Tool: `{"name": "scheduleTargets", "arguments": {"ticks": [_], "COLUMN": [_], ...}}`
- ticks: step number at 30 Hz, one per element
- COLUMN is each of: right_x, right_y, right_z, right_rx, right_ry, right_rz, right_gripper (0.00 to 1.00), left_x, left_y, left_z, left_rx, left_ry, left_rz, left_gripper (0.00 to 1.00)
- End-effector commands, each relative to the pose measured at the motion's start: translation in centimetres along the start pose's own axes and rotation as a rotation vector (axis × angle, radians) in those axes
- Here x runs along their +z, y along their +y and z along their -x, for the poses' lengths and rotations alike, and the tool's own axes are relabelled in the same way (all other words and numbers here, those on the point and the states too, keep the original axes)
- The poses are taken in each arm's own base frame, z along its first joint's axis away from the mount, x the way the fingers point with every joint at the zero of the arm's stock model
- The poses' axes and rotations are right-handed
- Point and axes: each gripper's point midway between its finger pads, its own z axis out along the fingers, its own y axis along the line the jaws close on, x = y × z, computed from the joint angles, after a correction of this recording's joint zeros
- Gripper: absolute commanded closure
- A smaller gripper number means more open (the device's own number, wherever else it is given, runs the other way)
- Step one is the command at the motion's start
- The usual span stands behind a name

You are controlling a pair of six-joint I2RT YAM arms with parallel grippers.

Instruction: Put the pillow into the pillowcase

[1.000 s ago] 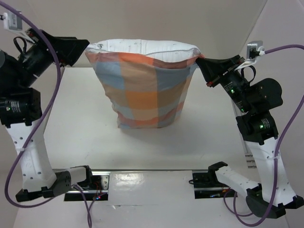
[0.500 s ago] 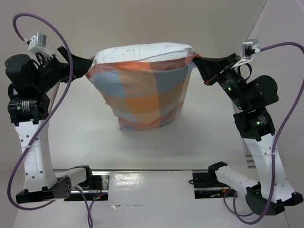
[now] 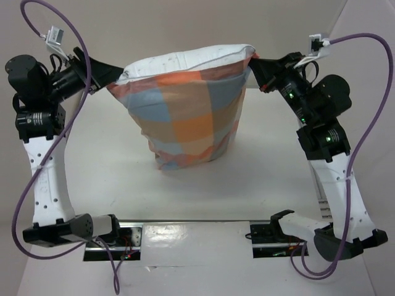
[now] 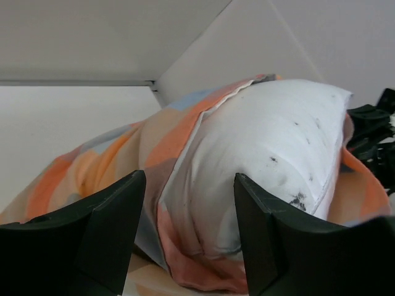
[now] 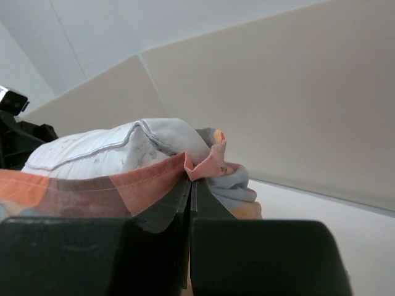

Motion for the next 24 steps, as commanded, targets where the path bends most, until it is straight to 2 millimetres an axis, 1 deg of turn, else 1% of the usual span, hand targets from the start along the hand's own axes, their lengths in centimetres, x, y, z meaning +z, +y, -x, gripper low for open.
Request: {"name": "scheduleTargets", "arguments": {"ticks": [1, 2, 3, 4, 5, 6, 7, 8, 9, 10, 11, 12, 13, 14, 16, 17, 19, 20, 21, 22, 23, 24], "right_x": [1.7, 1.8, 2.6, 2.7, 3.1, 3.3, 3.7, 3.7, 4.0, 4.3, 4.3, 4.7, 4.8, 5.1, 5.1, 5.4, 5.4, 5.4, 5.6, 5.6, 5.6, 5.6], "right_y": [-1.2, -1.2, -1.7, -1.6, -2.0, -1.9, -2.3, -2.4, -2.5, -2.7, -2.9, -3.1, -3.0, -3.0, -3.0, -3.2, -3.2, -3.2, -3.5, -3.3, -3.3, -3.3], "right_z": [0.8, 0.9, 0.2, 0.5, 0.0, 0.2, -0.3, -0.2, -0.1, -0.3, -0.2, -0.8, -0.6, -0.9, -0.9, -1.3, -1.3, -1.3, -1.7, -1.2, -1.2, -1.2], "right_rx": [0.025, 0.023, 0.025, 0.013, 0.016, 0.015, 0.017, 0.026, 0.026, 0.026, 0.026, 0.029, 0.027, 0.027, 0.027, 0.029, 0.029, 0.029, 0.03, 0.028, 0.028, 0.028], "right_ry": [-0.037, -0.047, -0.037, -0.048, -0.037, -0.04, -0.03, -0.036, -0.036, -0.036, -0.041, -0.027, -0.036, -0.03, -0.03, -0.022, -0.022, -0.022, -0.014, -0.023, -0.023, -0.023], "right_rz": [-0.054, -0.049, -0.054, -0.048, -0.054, -0.052, -0.058, -0.07, -0.07, -0.07, -0.081, -0.078, -0.073, -0.064, -0.064, -0.068, -0.068, -0.068, -0.072, -0.068, -0.068, -0.068], "right_gripper": [1.0, 1.0, 1.0, 1.0, 1.0, 1.0, 1.0, 1.0, 1.0, 1.0, 1.0, 1.0, 1.0, 1.0, 1.0, 1.0, 1.0, 1.0, 1.0, 1.0, 1.0, 1.0], "left_x": [-0.1, 0.1, -0.1, -0.2, -0.5, -1.1, -1.4, -1.8, -2.7, -3.2, -3.5, -4.1, -4.3, -4.5, -5.1, -5.6, -6.0, -6.4, -6.5, -6.5, -6.5, -6.1], "left_y": [-2.4, -1.8, -1.5, -0.9, -0.7, 0.1, 0.9, 1.5, 0.5, 0.1, 0.0, -1.1, -1.6, -1.6, -1.9, -3.2, -3.9, -5.4, -5.9, -6.1, -6.4, -5.9], "left_z": [1.6, 1.9, 2.7, 2.9, 3.3, 4.1, 4.1, 4.5, 4.8, 5.0, 4.8, 4.8, 4.7, 4.6, 5.0, 5.3, 5.4, 5.3, 5.0, 4.8, 4.6, 3.8], "left_rx": [-0.055, -0.064, -0.03, -0.036, -0.02, -0.002, -0.026, 0.01, 0.054, 0.081, 0.094, 0.123, 0.132, 0.136, 0.161, 0.196, 0.196, 0.23, 0.234, 0.234, 0.243, 0.203], "left_ry": [0.029, 0.025, -0.008, -0.014, -0.029, -0.059, -0.061, -0.081, -0.111, -0.132, -0.139, -0.157, -0.161, -0.163, -0.195, -0.215, -0.224, -0.226, -0.214, -0.204, -0.194, -0.151], "left_rz": [-0.166, -0.17, -0.175, -0.162, -0.14, -0.097, -0.049, -0.017, -0.007, 0.003, 0.024, 0.028, 0.024, 0.054, 0.098, 0.102, 0.111, 0.093, 0.079, 0.069, 0.054, 0.025], "left_gripper": [0.28, 0.28, 0.24, 0.2, 0.08, 0.04, 0.02, 0.0, 0.0, 0.0, 0.0, 0.0, 0.0, 0.0, 0.0, 0.03, 0.1, 0.15, 0.2, 0.2, 0.19, 0.12]}}
